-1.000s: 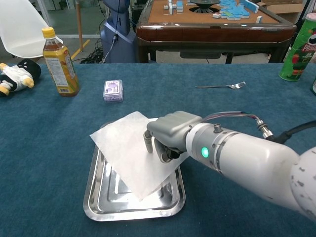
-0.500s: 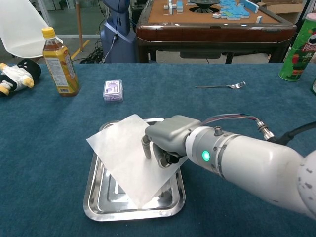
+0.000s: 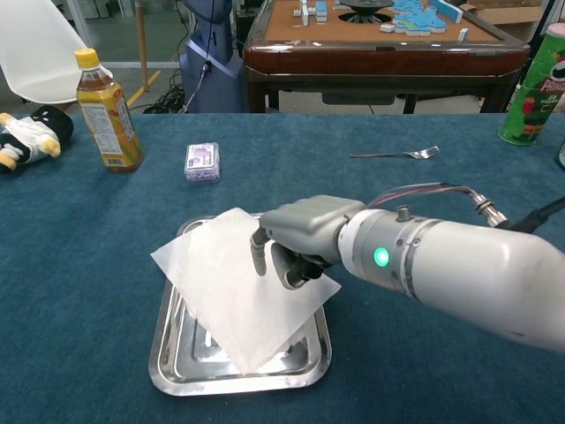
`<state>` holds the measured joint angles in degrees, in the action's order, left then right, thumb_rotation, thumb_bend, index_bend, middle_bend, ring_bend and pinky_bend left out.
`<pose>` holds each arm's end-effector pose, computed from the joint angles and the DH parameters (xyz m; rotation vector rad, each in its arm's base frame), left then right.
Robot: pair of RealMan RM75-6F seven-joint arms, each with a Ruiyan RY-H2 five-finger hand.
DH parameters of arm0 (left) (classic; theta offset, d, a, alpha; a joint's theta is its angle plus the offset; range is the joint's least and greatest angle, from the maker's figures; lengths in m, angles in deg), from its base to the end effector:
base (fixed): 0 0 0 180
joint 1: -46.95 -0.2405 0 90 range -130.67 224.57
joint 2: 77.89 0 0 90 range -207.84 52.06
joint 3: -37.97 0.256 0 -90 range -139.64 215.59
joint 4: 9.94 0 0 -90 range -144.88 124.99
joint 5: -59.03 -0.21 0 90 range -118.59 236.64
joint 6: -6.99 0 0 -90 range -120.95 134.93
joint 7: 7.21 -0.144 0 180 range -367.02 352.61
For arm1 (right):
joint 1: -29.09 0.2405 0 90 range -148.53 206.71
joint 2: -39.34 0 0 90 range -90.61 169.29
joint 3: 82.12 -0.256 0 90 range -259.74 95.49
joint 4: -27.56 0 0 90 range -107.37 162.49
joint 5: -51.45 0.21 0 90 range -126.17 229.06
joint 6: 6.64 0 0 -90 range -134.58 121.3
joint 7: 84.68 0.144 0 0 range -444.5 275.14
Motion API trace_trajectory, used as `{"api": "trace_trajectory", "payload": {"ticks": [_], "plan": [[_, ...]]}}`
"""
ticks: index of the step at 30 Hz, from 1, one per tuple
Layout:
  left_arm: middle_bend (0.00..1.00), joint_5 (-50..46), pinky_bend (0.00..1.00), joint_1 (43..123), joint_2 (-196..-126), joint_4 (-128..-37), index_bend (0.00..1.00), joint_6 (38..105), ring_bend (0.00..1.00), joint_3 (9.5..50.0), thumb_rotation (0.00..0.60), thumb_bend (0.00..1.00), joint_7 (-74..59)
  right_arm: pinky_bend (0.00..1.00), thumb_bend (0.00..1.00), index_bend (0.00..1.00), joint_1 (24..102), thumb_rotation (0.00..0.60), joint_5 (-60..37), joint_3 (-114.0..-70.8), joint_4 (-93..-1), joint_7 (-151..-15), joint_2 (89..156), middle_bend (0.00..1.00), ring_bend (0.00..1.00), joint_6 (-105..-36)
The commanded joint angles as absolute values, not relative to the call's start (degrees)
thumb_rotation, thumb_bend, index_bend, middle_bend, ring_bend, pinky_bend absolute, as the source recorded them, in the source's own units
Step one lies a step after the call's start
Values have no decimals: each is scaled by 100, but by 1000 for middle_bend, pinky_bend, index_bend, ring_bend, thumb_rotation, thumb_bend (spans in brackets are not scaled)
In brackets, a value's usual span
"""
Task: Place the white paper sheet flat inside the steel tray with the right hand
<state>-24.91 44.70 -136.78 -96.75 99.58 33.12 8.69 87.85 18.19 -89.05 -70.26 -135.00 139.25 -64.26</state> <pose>-0.3458 0.1462 0.2242 -1.1696 -0.8995 -0.9843 -0.0492 -0.2782 -0.0979 2.2039 -0.9344 0.6540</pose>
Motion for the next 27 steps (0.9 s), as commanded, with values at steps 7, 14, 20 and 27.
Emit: {"api": "trace_trajectory", "payload": {"ticks": [7, 14, 20, 27], "plan": [[452, -2491, 546, 4510, -13681, -9701, 563, 9881, 386, 3320, 600, 278, 806, 1000, 999, 375, 8745, 600, 1194, -8988, -6989, -13052, 13749, 1000, 1000, -6435], [452, -2472, 546, 4507, -13692, -9671, 563, 9870, 386, 3320, 600, 278, 838, 1000, 999, 380, 8852, 600, 564, -8996, -6412, -13211, 14027, 1000, 1000, -6736], [452, -2456, 546, 4504, -13669, -9671, 563, 9872, 386, 3307, 600, 278, 889, 1000, 999, 379, 8992, 600, 516, -9089, -6018, -13432, 14219, 1000, 1000, -6710], [451, -2440, 547, 4492, -13672, -9641, 563, 9877, 386, 3303, 600, 278, 940, 1000, 1000, 380, 9104, 600, 467, -9109, -5656, -13589, 14461, 1000, 1000, -6631]]}}
